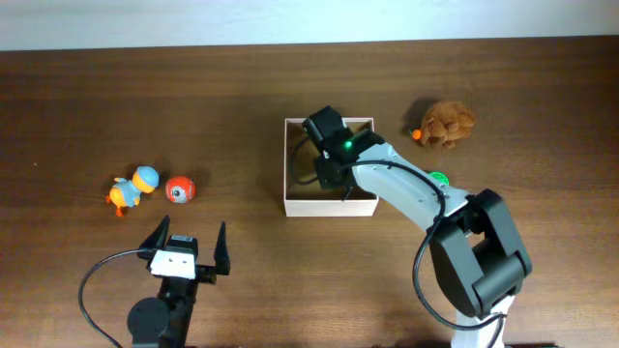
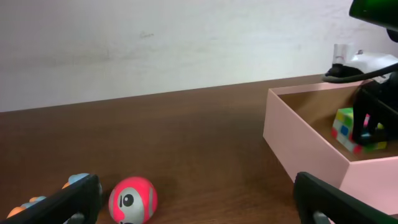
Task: Pack container
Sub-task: 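Lower the cube to the box floor and open the right gripper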
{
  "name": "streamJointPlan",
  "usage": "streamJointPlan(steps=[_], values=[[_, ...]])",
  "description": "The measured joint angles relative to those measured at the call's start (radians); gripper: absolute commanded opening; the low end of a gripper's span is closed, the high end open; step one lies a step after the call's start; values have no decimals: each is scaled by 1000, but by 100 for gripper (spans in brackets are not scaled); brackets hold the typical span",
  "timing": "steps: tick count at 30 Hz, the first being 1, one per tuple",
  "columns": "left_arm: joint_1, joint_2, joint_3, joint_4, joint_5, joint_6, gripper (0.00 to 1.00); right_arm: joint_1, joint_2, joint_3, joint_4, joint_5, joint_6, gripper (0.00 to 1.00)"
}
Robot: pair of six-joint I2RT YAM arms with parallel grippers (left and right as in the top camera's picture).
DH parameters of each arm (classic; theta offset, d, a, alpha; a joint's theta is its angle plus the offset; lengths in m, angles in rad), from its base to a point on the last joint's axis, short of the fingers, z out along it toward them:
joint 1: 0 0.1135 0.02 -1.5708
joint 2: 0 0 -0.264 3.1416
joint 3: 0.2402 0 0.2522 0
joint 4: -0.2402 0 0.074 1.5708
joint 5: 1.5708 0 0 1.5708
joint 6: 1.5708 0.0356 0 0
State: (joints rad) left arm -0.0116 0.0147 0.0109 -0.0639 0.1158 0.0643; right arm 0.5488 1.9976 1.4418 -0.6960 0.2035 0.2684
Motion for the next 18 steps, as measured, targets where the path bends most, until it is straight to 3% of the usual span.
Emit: streamJointPlan(steps=[18], values=[[0,0,0,0,0,0,99,-42,0,0,23,28,15,27]])
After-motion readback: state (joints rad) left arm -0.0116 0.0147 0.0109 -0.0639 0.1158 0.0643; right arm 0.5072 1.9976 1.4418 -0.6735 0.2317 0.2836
